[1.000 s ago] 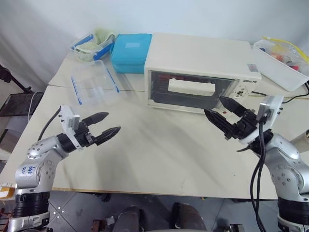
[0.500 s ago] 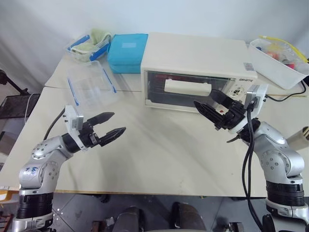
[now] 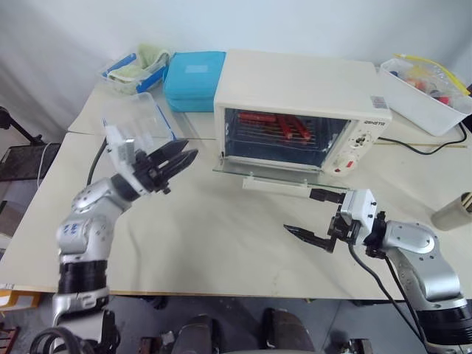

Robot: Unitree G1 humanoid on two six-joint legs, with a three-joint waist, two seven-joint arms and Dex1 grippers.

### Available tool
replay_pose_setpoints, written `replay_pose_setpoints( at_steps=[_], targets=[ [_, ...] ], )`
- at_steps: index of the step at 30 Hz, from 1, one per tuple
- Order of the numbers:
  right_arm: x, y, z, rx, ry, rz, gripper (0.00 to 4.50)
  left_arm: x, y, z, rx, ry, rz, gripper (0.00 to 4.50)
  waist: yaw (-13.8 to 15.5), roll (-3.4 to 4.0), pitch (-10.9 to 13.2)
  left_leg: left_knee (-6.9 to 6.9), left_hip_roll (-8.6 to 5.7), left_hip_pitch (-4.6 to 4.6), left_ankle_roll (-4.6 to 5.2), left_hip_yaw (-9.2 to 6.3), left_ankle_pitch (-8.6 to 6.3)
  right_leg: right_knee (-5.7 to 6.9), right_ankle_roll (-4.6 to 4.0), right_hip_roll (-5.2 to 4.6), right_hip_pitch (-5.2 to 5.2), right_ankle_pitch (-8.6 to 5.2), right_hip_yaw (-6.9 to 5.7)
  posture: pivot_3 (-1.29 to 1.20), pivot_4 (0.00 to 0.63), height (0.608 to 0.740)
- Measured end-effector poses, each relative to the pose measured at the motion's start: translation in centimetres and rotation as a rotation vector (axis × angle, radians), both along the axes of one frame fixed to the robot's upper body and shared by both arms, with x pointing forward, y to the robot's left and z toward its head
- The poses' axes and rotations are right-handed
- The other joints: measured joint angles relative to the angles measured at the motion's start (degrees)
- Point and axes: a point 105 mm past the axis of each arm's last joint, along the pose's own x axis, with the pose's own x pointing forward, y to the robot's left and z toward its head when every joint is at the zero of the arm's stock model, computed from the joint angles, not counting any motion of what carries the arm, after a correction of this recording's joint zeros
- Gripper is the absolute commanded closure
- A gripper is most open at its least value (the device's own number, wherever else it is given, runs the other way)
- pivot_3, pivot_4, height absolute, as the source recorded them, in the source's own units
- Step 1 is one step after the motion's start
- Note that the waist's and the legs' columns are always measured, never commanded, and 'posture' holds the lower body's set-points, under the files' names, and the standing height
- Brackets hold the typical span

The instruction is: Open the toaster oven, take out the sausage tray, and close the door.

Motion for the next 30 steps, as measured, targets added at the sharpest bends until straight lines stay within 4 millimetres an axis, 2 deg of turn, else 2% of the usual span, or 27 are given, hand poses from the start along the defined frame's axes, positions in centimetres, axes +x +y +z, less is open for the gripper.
replay_pose_setpoints(
  at_steps=[3,4,8,15,17,25,30],
  targets=[
    [0.2,-0.1,-0.2,0.001,-0.033,-0.009,0.0,1.5,-1.4,0.0,0.019,-0.014,-0.009,4.39,0.01,0.0,0.0,0.03,0.01,-0.01,0.0,-0.01,0.0,0.01,0.01,0.01,0.0,0.0,-0.02,0.0,0.15,0.74],
    [0.3,-0.2,-0.2,-0.002,-0.041,-0.012,0.0,2.1,-1.9,-0.1,0.025,-0.012,-0.011,4.49,0.09,0.0,0.0,0.05,0.0,-0.02,0.01,-0.03,0.01,0.03,0.01,0.01,0.0,0.0,-0.02,0.0,0.15,0.74],
    [0.5,-0.5,-0.4,-0.013,-0.056,-0.022,0.0,3.3,-3.7,-1.2,0.054,0.004,-0.041,4.49,0.11,-0.01,0.01,0.12,-0.01,-0.09,0.02,-0.06,0.0,0.02,0.02,0.01,0.01,0.01,-0.05,0.0,0.15,0.74],
    [0.6,-1.6,-0.6,-0.002,-0.066,-0.097,0.0,3.3,-6.9,-2.6,0.08,0.022,-0.14,4.49,0.46,-0.06,0.04,0.23,-0.01,-0.17,0.03,-0.19,0.0,0.03,0.03,0.0,0.05,0.01,-0.12,0.0,0.15,0.74],
    [0.2,-2.5,-0.9,0.006,-0.052,-0.142,0.0,3.2,-7.1,-2.8,0.086,0.022,-0.149,4.49,0.63,-0.06,0.04,0.24,0.0,-0.18,0.03,-0.21,0.0,0.03,0.03,0.0,0.06,0.01,-0.14,0.0,0.15,0.74],
    [-3.9,-7.5,-2.5,0.031,0.029,-0.394,0.0,2.6,-7.2,-4.4,0.166,0.031,-0.175,4.49,1.62,-0.06,0.03,0.34,0.0,-0.14,0.05,-0.24,-0.01,0.02,0.05,0.0,0.17,0.03,-0.12,0.0,0.15,0.74],
    [-6.0,-12.2,-2.1,0.029,0.046,-0.594,0.0,2.2,-6.8,-6.7,0.221,0.066,-0.161,4.49,1.5,-0.05,0.03,0.34,0.0,-0.1,0.07,-0.23,-0.02,0.02,0.05,-0.01,0.18,0.03,-0.08,0.0,0.15,0.74]
  ],
)
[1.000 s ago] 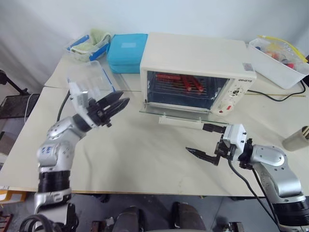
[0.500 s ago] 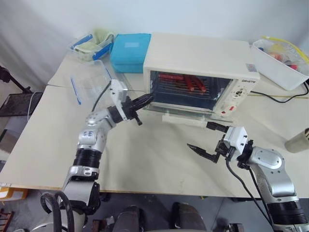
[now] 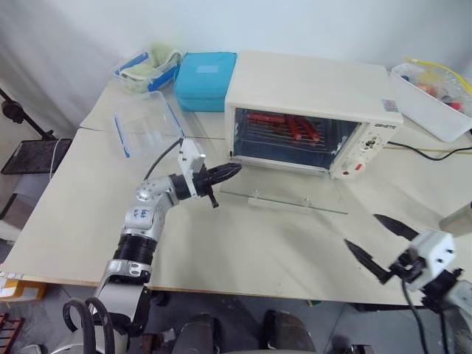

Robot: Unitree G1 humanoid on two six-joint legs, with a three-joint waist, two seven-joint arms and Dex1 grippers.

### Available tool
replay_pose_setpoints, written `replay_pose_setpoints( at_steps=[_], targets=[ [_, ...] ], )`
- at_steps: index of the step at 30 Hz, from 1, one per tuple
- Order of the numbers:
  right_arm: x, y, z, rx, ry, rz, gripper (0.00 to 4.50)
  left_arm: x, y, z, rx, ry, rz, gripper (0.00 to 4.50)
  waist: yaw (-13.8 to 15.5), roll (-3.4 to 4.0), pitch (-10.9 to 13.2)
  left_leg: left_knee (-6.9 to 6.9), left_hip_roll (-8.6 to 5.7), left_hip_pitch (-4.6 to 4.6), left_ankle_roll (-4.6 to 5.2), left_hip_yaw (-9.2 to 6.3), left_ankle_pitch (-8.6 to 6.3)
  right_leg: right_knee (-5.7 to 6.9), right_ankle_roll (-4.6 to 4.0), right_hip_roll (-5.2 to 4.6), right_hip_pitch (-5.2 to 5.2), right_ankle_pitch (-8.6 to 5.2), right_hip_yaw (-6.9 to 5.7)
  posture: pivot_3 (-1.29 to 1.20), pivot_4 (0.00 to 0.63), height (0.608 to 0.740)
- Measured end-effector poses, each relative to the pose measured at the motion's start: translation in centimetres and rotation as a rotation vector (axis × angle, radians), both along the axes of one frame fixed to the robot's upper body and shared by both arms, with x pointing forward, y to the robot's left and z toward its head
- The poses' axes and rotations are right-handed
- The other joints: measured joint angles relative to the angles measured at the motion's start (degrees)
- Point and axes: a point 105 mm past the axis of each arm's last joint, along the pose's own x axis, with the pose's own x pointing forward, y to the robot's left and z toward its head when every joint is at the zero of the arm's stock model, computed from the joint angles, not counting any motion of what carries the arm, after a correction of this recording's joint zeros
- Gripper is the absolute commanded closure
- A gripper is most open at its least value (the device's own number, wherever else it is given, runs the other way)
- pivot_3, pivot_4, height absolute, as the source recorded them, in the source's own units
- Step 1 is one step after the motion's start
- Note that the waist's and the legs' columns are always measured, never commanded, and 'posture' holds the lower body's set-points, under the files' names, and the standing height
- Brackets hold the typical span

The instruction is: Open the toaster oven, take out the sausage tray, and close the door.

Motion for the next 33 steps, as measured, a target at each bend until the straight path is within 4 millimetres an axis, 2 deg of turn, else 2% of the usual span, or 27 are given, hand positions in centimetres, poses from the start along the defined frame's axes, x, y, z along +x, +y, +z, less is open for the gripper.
replay_pose_setpoints(
  at_steps=[3,6,8,12,15,17,20,23,27,30,33],
  targets=[
    [-0.3,-1.0,1.2,0.013,-0.015,-0.03,0.0,-0.5,-0.1,-1.4,0.041,0.008,-0.013,4.49,-0.2,0.01,0.0,0.0,0.06,0.04,0.0,0.02,0.0,0.03,0.0,0.01,-0.01,0.0,0.03,0.0,0.15,0.74],
    [0.2,-0.3,3.5,0.048,-0.053,0.016,0.0,-0.8,0.1,-2.3,0.055,0.019,-0.004,4.49,-0.27,0.02,0.0,0.01,0.1,0.07,0.0,0.03,0.0,0.07,-0.01,0.0,-0.02,0.0,0.05,0.0,0.15,0.74],
    [1.0,1.3,5.2,0.055,-0.095,0.075,0.0,-0.9,0.2,-2.7,0.057,0.029,0.005,4.49,-0.18,0.02,0.0,0.02,0.1,0.06,0.0,0.01,0.0,0.09,-0.01,-0.04,-0.03,0.0,0.05,0.0,0.15,0.74],
    [2.3,5.7,5.8,0.031,-0.087,0.228,0.0,-1.3,0.5,-2.8,0.057,0.024,0.028,4.49,-0.09,0.02,0.0,0.03,0.06,0.02,0.03,0.0,-0.02,0.09,-0.01,-0.09,-0.05,0.0,0.03,0.0,0.15,0.74],
    [4.2,9.4,5.9,0.023,-0.098,0.31,0.0,-2.2,1.2,-3.0,0.068,0.007,0.044,3.89,-0.23,0.02,-0.01,0.07,0.04,0.01,0.04,0.0,-0.03,0.1,-0.01,-0.12,-0.05,0.0,0.0,0.0,0.15,0.74],
    [5.2,11.7,5.8,0.001,-0.116,0.349,0.0,-2.7,1.7,-3.2,0.058,0.016,0.071,3.28,-0.25,0.02,-0.01,0.09,0.04,0.01,0.04,-0.01,-0.03,0.13,-0.01,-0.11,-0.05,0.0,-0.03,0.0,0.15,0.74],
    [8.1,14.6,5.8,-0.047,-0.17,0.342,0.0,-3.5,2.8,-3.2,0.023,0.03,0.134,2.32,-0.71,0.02,0.0,0.19,0.06,-0.05,0.04,-0.03,-0.03,0.18,-0.01,-0.12,-0.06,0.0,-0.05,0.0,0.15,0.74],
    [10.6,16.0,5.4,-0.125,-0.207,0.306,0.0,-4.0,3.8,-2.2,-0.011,0.009,0.183,1.34,-0.46,0.03,0.01,0.24,0.01,-0.13,0.04,-0.18,-0.03,0.2,-0.01,-0.16,-0.05,0.0,-0.15,0.0,0.15,0.74],
    [13.7,17.4,6.2,-0.251,-0.321,0.234,0.0,-4.6,5.8,-1.1,-0.078,0.002,0.27,0.04,-1.43,0.03,0.01,0.22,-0.02,-0.15,0.04,-0.22,-0.03,0.19,-0.01,-0.18,-0.05,-0.01,-0.21,0.0,0.15,0.74],
    [16.0,17.8,7.0,-0.344,-0.376,0.134,0.0,-5.2,7.1,0.0,-0.13,-0.017,0.329,0.01,-1.95,0.04,0.01,0.2,0.03,-0.18,0.02,-0.29,-0.03,0.19,-0.05,-0.16,-0.05,-0.02,-0.29,0.0,0.15,0.74],
    [17.6,18.5,6.8,-0.466,-0.405,0.118,0.0,-5.9,8.3,0.4,-0.145,-0.023,0.374,0.01,-2.5,0.05,0.02,0.17,0.02,-0.18,0.01,-0.35,-0.03,0.21,-0.07,-0.15,-0.04,-0.03,-0.35,0.0,0.15,0.74]
  ],
)
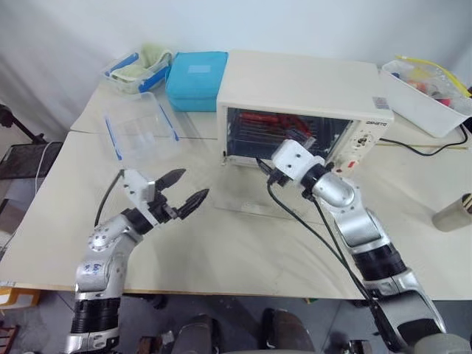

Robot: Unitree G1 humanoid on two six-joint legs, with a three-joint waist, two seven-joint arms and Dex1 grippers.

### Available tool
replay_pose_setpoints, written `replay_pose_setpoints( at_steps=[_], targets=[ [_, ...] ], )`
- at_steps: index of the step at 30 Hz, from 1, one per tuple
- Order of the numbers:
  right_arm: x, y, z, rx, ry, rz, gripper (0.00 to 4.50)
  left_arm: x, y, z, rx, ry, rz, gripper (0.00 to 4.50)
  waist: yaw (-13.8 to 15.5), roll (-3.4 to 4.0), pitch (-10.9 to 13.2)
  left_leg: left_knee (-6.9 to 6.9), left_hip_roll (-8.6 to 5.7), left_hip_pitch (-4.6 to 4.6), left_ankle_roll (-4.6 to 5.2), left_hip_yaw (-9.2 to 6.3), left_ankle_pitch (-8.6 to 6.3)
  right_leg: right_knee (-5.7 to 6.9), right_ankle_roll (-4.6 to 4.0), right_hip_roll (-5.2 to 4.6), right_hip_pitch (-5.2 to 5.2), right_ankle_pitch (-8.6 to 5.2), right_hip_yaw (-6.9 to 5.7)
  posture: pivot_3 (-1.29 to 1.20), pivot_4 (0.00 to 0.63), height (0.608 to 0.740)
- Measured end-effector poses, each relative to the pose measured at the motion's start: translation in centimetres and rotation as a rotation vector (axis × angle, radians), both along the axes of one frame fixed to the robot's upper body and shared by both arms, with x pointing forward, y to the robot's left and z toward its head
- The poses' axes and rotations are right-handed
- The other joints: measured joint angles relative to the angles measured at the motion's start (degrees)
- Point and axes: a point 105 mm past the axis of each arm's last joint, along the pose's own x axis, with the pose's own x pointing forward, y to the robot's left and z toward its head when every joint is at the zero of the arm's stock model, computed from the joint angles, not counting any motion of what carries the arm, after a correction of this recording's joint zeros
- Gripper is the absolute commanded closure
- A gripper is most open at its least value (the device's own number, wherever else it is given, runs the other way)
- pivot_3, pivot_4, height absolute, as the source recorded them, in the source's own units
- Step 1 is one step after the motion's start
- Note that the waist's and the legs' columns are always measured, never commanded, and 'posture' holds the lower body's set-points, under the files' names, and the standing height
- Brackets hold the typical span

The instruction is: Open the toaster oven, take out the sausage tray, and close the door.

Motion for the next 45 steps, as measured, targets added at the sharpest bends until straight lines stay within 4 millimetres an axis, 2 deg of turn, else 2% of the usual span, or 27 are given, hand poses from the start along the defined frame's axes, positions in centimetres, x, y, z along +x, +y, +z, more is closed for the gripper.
replay_pose_setpoints(
  at_steps=[5,9,15,24,28,32,38,45],
  targets=[
    [1.8,0.5,-0.4,-0.128,-0.073,-0.048,0.0,-0.7,0.6,0.0,0.005,0.011,0.022,0.01,-0.61,0.01,0.01,-0.01,-0.01,-0.05,0.0,-0.03,0.0,-0.03,0.0,0.0,0.0,0.0,-0.03,0.0,0.15,0.74],
    [2.5,1.8,-0.2,-0.196,-0.132,-0.054,0.0,-0.9,0.7,0.0,0.009,0.014,0.032,0.01,-0.84,0.02,0.01,-0.06,0.05,-0.04,-0.07,-0.03,0.03,-0.01,-0.05,0.05,-0.02,-0.03,-0.05,0.0,0.15,0.74],
    [3.7,2.6,-1.0,-0.261,-0.137,-0.068,0.0,-0.7,-0.3,0.2,0.008,0.01,-0.001,0.01,-0.67,0.03,0.02,-0.06,0.02,-0.05,-0.08,-0.05,0.04,-0.02,-0.05,0.04,-0.02,-0.03,-0.04,0.0,0.15,0.74],
    [4.5,2.4,-1.5,-0.275,-0.131,-0.11,3.04,1.0,-2.8,1.4,0.016,-0.026,-0.133,0.0,-0.82,0.04,0.02,-0.14,0.03,-0.05,-0.09,-0.05,0.05,-0.05,-0.05,0.09,-0.02,-0.03,-0.06,0.0,0.15,0.74],
    [4.7,2.7,-0.9,-0.311,-0.161,-0.107,4.4,2.3,-4.2,2.4,0.017,-0.062,-0.201,0.0,-0.92,0.04,0.02,-0.17,0.04,-0.06,-0.1,-0.06,0.06,-0.08,-0.05,0.12,-0.02,-0.03,-0.11,0.0,0.15,0.74],
    [4.7,2.5,-0.7,-0.331,-0.174,-0.111,4.47,4.1,-5.5,3.3,0.016,-0.086,-0.235,0.0,-0.76,0.03,0.02,-0.18,0.04,-0.11,-0.11,-0.14,0.06,-0.11,-0.05,0.14,-0.02,-0.03,-0.21,0.0,0.15,0.74],
    [4.6,2.5,-0.6,-0.336,-0.184,-0.111,4.47,5.8,-7.6,4.6,-0.009,-0.124,-0.299,0.0,-0.74,0.02,0.03,-0.2,0.04,-0.17,-0.12,-0.17,0.07,-0.14,-0.05,0.14,-0.04,-0.03,-0.33,0.0,0.15,0.74],
    [3.8,1.9,-0.5,-0.353,-0.201,-0.101,4.47,7.4,-8.6,5.6,-0.018,-0.156,-0.323,0.0,-0.5,0.02,0.03,-0.26,-0.01,-0.44,-0.12,-0.59,0.07,-0.16,-0.04,0.13,-0.14,-0.03,-0.65,0.0,0.15,0.74]
  ],
)
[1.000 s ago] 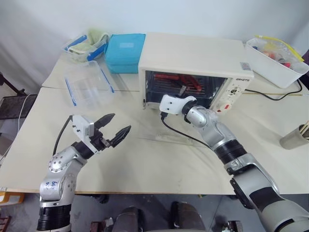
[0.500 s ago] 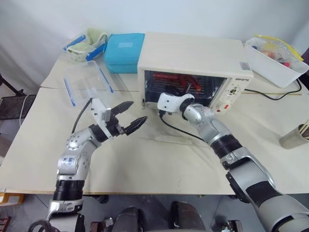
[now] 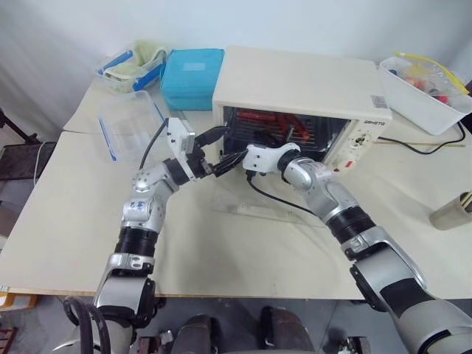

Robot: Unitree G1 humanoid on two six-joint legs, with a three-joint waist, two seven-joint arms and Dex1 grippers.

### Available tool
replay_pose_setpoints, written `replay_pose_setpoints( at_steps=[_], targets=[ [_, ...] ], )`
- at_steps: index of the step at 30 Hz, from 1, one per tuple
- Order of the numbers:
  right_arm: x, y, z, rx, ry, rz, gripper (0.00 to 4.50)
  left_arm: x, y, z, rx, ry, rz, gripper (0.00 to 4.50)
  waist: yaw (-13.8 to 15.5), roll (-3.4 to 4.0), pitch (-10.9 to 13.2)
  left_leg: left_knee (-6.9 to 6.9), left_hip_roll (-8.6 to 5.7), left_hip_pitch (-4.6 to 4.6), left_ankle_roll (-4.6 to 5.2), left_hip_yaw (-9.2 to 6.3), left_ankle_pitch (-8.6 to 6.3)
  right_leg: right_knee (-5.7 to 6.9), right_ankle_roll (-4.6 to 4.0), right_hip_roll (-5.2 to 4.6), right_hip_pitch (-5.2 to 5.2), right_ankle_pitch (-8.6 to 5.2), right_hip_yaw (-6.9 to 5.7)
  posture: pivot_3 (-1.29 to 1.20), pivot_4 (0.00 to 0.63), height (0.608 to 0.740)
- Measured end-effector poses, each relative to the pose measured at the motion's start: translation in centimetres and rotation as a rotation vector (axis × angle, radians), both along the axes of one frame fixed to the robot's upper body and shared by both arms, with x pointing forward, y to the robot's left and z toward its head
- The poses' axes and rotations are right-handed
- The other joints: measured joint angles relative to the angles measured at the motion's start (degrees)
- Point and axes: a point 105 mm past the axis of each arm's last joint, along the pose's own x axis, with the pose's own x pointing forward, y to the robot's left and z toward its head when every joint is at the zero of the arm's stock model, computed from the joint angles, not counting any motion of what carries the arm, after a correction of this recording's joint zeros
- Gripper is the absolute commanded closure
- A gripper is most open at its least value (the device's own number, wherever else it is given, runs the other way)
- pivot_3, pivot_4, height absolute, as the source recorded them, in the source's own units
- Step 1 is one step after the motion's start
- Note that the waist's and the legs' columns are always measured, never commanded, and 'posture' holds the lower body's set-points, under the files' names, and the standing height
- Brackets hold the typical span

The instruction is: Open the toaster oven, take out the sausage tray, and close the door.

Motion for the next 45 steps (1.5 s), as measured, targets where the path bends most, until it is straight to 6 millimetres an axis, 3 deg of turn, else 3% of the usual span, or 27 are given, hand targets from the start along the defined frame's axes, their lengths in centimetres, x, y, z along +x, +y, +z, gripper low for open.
replay_pose_setpoints(
  at_steps=[5,18,21,24,28,31,38,45],
  targets=[
    [-1.8,-0.1,-0.2,-0.01,-0.005,0.04,4.47,0.3,0.1,-0.6,0.011,0.013,-0.011,0.0,-0.02,0.0,0.0,0.08,-0.03,-0.32,0.0,-0.19,0.0,-0.07,0.0,0.0,-0.13,0.0,-0.2,0.0,0.15,0.74],
    [-9.6,-1.4,-1.7,0.007,0.053,0.118,4.47,0.9,0.6,-1.8,0.016,0.082,-0.024,0.0,1.61,-0.01,0.01,0.47,-0.07,-0.45,0.05,-0.16,0.05,-0.06,0.03,-0.02,-0.09,0.01,-0.16,0.0,0.15,0.74],
    [-10.8,-1.6,-1.8,0.0,0.056,0.131,4.47,0.9,1.3,-1.8,-0.011,0.129,-0.026,0.0,1.54,-0.01,0.01,0.48,-0.07,-0.4,0.01,-0.13,0.14,-0.03,0.04,-0.02,-0.08,0.02,-0.1,0.0,0.15,0.74],
    [-12.0,-1.7,-2.0,-0.012,0.056,0.148,4.47,0.4,4.0,-1.9,-0.036,0.188,-0.005,0.0,1.45,-0.01,0.01,0.43,-0.02,-0.32,-0.05,-0.15,0.18,0.05,0.02,0.01,-0.08,0.01,-0.09,0.0,0.15,0.74],
    [-12.4,-2.3,-2.8,-0.023,0.089,0.129,4.47,-0.8,5.4,-2.8,-0.059,0.304,-0.019,0.0,1.98,-0.01,0.01,0.48,-0.12,-0.35,-0.02,-0.21,0.19,0.03,0.03,-0.09,-0.01,0.01,-0.08,0.0,0.15,0.74],
    [-13.0,-2.4,-2.9,-0.034,0.08,0.141,4.47,-2.7,5.9,-3.8,-0.064,0.484,-0.078,0.0,1.8,-0.02,0.01,0.44,-0.14,-0.35,0.0,-0.28,0.18,0.01,0.04,-0.1,-0.01,0.02,-0.04,0.0,0.15,0.74],
    [-14.1,-2.0,-3.1,-0.066,0.059,0.2,4.47,-5.4,5.0,-2.2,-0.186,0.741,-0.206,0.0,1.49,-0.02,0.01,0.45,-0.1,-0.27,-0.04,-0.34,0.2,0.02,0.04,-0.09,0.07,0.01,0.0,0.0,0.15,0.74],
    [-14.5,-0.7,-1.9,-0.088,-0.027,0.278,4.47,-6.3,4.4,-3.4,-0.218,0.965,-0.202,0.0,1.45,-0.02,0.01,0.45,-0.06,-0.22,-0.13,-0.33,0.25,0.06,0.02,-0.03,0.08,0.01,0.04,0.0,0.15,0.74]
  ],
)
